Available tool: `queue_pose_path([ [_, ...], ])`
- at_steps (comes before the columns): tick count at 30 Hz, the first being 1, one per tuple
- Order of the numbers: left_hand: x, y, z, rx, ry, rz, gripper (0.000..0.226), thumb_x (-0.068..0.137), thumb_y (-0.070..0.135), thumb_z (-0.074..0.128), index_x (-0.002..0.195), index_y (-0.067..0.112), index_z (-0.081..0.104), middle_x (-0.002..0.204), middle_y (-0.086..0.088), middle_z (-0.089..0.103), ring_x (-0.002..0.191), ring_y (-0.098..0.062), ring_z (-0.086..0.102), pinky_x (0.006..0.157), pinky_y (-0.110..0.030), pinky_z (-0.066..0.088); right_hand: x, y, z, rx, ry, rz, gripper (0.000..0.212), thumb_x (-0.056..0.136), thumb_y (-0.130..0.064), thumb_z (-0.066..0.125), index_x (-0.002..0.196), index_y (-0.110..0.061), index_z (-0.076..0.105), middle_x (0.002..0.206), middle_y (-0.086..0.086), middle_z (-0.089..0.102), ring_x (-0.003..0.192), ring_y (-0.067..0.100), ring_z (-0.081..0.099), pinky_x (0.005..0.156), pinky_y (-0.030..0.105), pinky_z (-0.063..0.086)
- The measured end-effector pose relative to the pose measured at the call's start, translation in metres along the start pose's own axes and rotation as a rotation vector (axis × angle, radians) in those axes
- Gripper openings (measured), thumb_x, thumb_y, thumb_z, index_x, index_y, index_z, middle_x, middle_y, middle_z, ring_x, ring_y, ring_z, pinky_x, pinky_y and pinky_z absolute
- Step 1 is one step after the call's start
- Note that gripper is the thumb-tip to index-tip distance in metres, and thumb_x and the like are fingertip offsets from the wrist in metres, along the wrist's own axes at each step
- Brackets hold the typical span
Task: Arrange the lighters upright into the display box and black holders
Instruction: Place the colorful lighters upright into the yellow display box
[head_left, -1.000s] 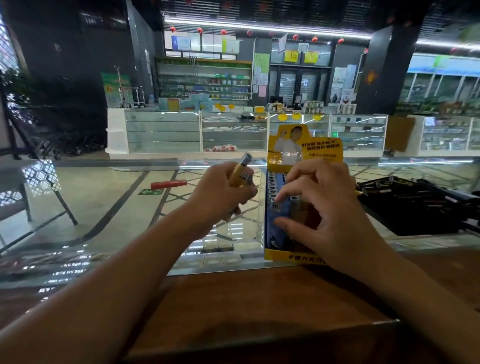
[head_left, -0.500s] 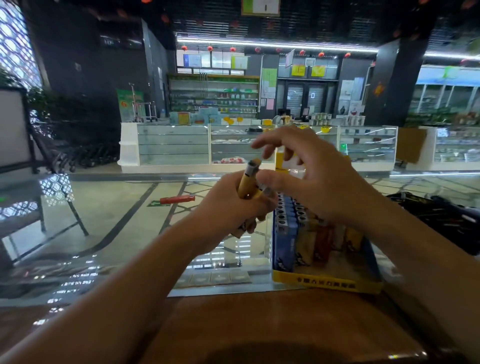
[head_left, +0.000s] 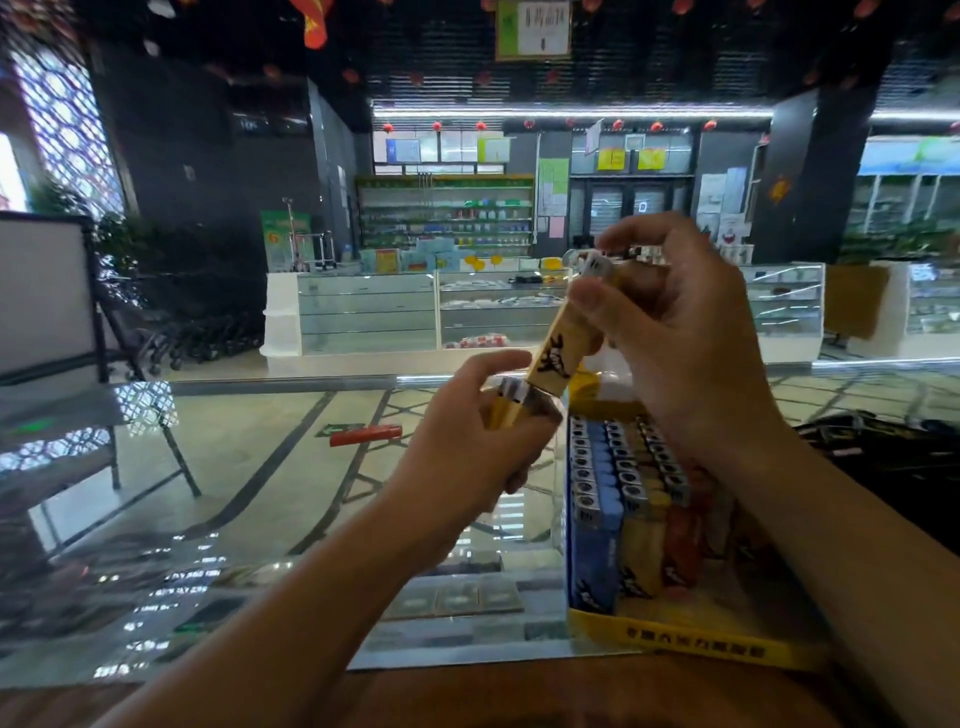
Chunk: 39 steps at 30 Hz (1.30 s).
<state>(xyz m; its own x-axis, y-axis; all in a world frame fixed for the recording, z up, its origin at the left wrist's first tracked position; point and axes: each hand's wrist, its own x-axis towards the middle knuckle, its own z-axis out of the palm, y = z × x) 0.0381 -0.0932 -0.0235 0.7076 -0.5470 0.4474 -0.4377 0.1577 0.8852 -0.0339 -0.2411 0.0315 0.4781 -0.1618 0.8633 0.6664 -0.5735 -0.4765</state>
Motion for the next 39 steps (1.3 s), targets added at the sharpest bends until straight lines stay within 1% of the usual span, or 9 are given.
queue_pose_path([
  [5,0.003,0.002,-0.002,-0.215,0.046,-0.003,0.027,0.092,0.010,0.066,0.116,0.023,0.063,0.085,-0.010,0.066,0.058,-0.016,0.051,0.052,-0.028,0.044,0.001,0.006,-0.008,0.008,0.052,0.074,0.028,0.094,-0.021,0.065,0.109,-0.006,0.047,0.067,-0.001,0.067,0.041,0.017,0.054,0.042,0.026,0.044],
  [13,0.000,0.004,0.002,-0.105,0.030,0.103,0.009,0.093,0.017,0.065,0.101,0.023,0.064,0.087,-0.033,0.063,0.053,-0.020,0.053,0.052,-0.032,0.047,-0.002,0.006,-0.005,0.050,-0.054,0.129,0.029,0.091,-0.015,0.069,0.113,-0.010,0.052,0.073,0.002,0.071,0.050,0.016,0.063,0.051,0.027,0.052],
  [19,0.001,0.005,0.002,-0.056,0.028,0.139,0.004,0.098,0.016,0.058,0.102,0.014,0.058,0.077,-0.004,0.067,0.052,-0.018,0.054,0.047,-0.030,0.048,-0.009,0.008,-0.006,0.038,-0.071,0.128,0.031,0.093,-0.008,0.066,0.119,-0.016,0.052,0.087,0.010,0.071,0.079,0.022,0.071,0.072,0.031,0.060],
  [23,0.000,-0.004,-0.006,0.056,0.046,0.027,0.010,0.097,0.016,0.061,0.106,0.012,0.059,0.075,-0.004,0.064,0.053,-0.017,0.056,0.045,-0.029,0.048,-0.015,0.001,-0.017,0.058,0.007,0.169,0.031,0.093,-0.006,0.065,0.119,-0.014,0.050,0.091,0.012,0.072,0.086,0.019,0.072,0.076,0.031,0.059],
  [27,-0.007,-0.012,-0.007,0.159,-0.120,-0.120,0.010,0.097,0.017,0.062,0.106,0.014,0.061,0.074,-0.001,0.067,0.054,-0.015,0.059,0.046,-0.028,0.050,-0.036,-0.018,-0.031,0.130,-0.054,0.178,0.030,0.093,-0.002,0.063,0.114,-0.019,0.051,0.095,0.020,0.071,0.091,0.024,0.072,0.082,0.037,0.060],
  [30,-0.013,-0.014,-0.001,0.281,-0.248,-0.156,0.009,0.098,0.019,0.060,0.107,0.017,0.061,0.064,0.008,0.068,0.051,-0.010,0.061,0.043,-0.022,0.047,-0.063,-0.031,-0.040,0.117,-0.069,0.147,0.035,0.091,0.002,0.064,0.112,-0.022,0.051,0.091,0.010,0.071,0.090,0.021,0.071,0.078,0.033,0.058],
  [34,-0.013,-0.020,0.001,0.396,-0.286,-0.132,0.006,0.098,0.022,0.061,0.104,0.021,0.061,0.062,0.010,0.067,0.053,-0.010,0.061,0.051,-0.030,0.050,-0.091,-0.032,-0.054,-0.116,-0.121,0.099,0.037,0.087,-0.013,0.074,0.111,-0.031,0.052,0.099,-0.008,0.068,0.100,0.014,0.068,0.084,0.036,0.057],
  [37,-0.012,-0.020,0.002,0.400,-0.275,-0.131,0.007,0.098,0.020,0.061,0.104,0.020,0.060,0.063,0.008,0.066,0.052,-0.007,0.060,0.051,-0.029,0.052,-0.102,-0.026,-0.060,-0.305,-0.182,0.066,0.036,0.084,-0.036,0.072,0.111,-0.040,0.049,0.108,-0.019,0.060,0.108,0.001,0.061,0.087,0.022,0.052],
  [39,-0.013,-0.019,0.003,0.389,-0.280,-0.119,0.008,0.097,0.017,0.062,0.105,0.019,0.060,0.067,0.004,0.066,0.052,-0.007,0.060,0.051,-0.027,0.053,-0.108,-0.021,-0.059,-0.383,-0.227,0.068,0.037,0.081,-0.048,0.066,0.111,-0.049,0.045,0.108,-0.017,0.057,0.105,0.005,0.060,0.085,0.028,0.054],
])
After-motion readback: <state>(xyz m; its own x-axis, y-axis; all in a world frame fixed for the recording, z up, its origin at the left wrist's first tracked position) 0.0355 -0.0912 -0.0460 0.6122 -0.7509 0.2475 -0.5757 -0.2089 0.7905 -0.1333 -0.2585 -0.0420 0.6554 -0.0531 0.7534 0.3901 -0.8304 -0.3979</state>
